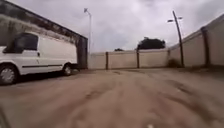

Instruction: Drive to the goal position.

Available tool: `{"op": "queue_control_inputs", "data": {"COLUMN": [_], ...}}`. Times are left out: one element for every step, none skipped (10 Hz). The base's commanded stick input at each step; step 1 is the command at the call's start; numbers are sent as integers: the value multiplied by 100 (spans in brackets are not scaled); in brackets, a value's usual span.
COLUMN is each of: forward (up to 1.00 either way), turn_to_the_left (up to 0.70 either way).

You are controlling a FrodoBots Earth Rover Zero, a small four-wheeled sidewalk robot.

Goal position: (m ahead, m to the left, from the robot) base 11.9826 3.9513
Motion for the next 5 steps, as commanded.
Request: {"op": "queue_control_inputs", "data": {"forward": [85, 85, 85, 85, 85], "turn_to_the_left": [0, 0, 0, 0, 0]}}
